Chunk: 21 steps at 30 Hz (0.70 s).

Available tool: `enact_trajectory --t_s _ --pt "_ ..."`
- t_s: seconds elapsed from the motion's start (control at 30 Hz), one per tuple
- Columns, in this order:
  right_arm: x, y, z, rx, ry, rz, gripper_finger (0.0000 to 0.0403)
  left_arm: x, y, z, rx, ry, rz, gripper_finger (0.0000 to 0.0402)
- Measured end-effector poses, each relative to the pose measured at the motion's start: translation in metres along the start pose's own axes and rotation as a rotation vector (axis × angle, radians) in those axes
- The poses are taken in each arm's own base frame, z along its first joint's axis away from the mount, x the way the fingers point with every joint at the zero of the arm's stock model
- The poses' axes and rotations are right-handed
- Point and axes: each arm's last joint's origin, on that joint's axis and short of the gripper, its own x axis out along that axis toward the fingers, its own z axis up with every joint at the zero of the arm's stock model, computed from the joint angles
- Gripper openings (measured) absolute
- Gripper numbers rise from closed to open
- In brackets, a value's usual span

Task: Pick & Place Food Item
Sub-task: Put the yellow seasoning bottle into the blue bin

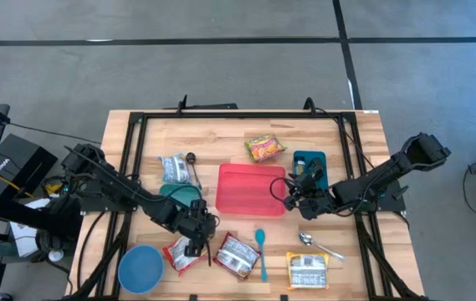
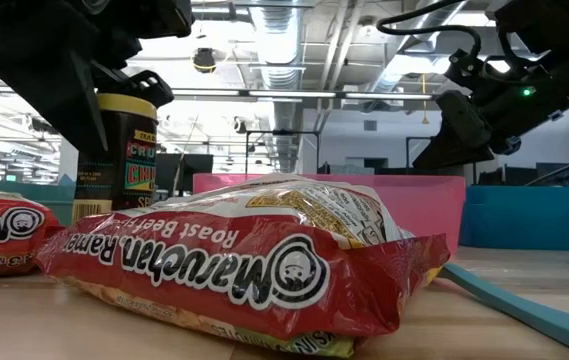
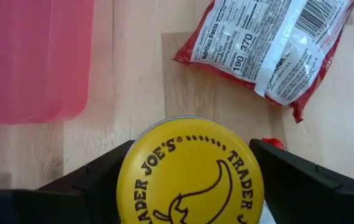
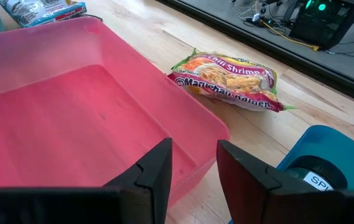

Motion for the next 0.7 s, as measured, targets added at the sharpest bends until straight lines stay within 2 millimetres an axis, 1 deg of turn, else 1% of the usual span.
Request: enact_trajectory --t_s 0.23,0.33,0.43,0.63,0.7 --pt "0.0000 0.0000 0.0000 0.000 0.000 0.000 0.0120 0.0000 0.0003 0.0000 -0.001 -0.003 0.010 0.0300" --pt "0.0000 0.0000 0.0000 0.000 0.000 0.000 0.0120 0.0000 0.0006 0.0001 -0.001 -0.008 0.024 0.0292" --pt "0.0000 0.0001 -0.0001 0.000 0.003 0.003 0.0120 0.0000 0.0008 0.0001 -0.002 -0.008 0.025 0.0273" --pt "0.0000 0.0001 -0.0001 0.000 0.003 0.003 0.0120 0.0000 0.0013 -0.0007 0.000 -0.001 0.034 0.0222" --pt "0.0000 0.0001 -0.0001 0.000 0.003 0.003 0.0120 0.0000 0.0013 -0.0007 0.000 -0.002 0.034 0.0216"
